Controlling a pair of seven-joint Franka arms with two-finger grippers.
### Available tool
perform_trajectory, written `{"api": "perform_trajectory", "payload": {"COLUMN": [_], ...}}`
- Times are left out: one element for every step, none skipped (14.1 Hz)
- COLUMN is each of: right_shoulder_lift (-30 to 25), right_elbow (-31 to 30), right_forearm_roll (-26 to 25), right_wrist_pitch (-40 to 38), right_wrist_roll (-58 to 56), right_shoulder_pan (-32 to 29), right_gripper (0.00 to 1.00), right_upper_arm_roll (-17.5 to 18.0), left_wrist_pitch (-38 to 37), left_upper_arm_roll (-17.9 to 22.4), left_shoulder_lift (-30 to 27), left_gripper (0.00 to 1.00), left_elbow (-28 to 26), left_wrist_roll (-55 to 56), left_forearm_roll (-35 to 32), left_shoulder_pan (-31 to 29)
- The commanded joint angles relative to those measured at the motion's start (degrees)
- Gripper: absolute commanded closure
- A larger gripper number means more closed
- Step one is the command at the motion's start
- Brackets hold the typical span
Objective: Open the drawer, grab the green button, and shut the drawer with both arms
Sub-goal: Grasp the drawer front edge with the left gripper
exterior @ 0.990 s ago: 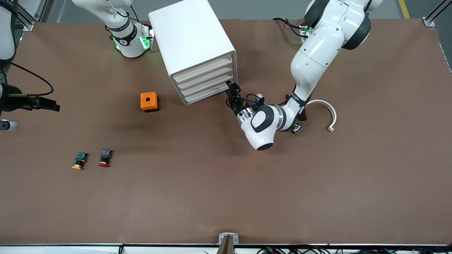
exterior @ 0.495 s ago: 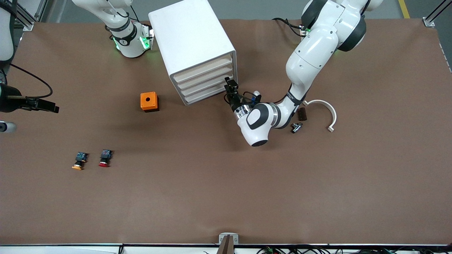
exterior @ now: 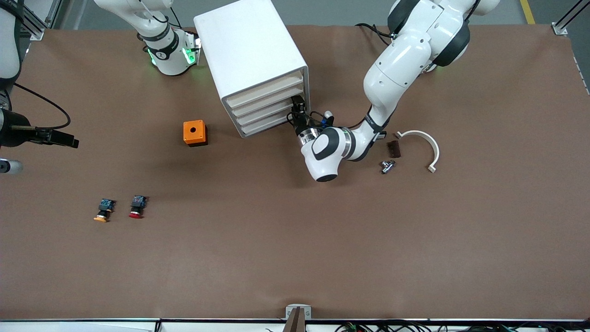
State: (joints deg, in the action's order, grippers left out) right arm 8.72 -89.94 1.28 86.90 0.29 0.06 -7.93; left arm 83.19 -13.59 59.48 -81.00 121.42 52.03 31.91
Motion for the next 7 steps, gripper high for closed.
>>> {"api": "perform_trajectory", "payload": {"right_shoulder_lift": [0.2,0.2,0.1,0.1,0.0,0.0,0.0], "right_elbow": [0.9,0.9,0.9,0.9,0.9,0.8,0.8], "right_forearm_roll": [0.6,0.6,0.6,0.6,0.6,0.7,0.7], "right_wrist_pitch": [-0.9,-0.9,-0.9,-0.9,-0.9,-0.9,-0.9], "right_wrist_roll": [3.8,4.5,5.6,7.0,8.7,9.8,10.4], "right_shoulder_pan": [0.5,1.3,1.6,1.9,2.7,2.9,3.4], "right_gripper": [0.0,0.0,0.0,0.0,0.0,0.0,0.0], "right_upper_arm_roll": [0.4,0.3,0.3,0.3,0.3,0.3,0.3], "left_wrist_pitch": [-0.6,-0.6,-0.5,-0.5,-0.5,-0.6,-0.6], "left_upper_arm_roll": [0.0,0.0,0.0,0.1,0.1,0.1,0.1], "left_shoulder_lift": [1.1,1.2,1.2,1.2,1.3,1.3,1.3], "left_gripper": [0.72,0.76,0.8,0.84,0.87,0.88,0.89], "left_elbow": [0.5,0.5,0.5,0.5,0.6,0.6,0.6], "left_wrist_roll": [0.8,1.0,1.0,1.0,0.9,0.9,0.9], "left_forearm_roll": [1.0,1.1,1.1,1.1,1.1,1.1,1.1], "left_shoulder_pan": [0.3,0.3,0.3,0.2,0.0,-0.2,-0.4]}}
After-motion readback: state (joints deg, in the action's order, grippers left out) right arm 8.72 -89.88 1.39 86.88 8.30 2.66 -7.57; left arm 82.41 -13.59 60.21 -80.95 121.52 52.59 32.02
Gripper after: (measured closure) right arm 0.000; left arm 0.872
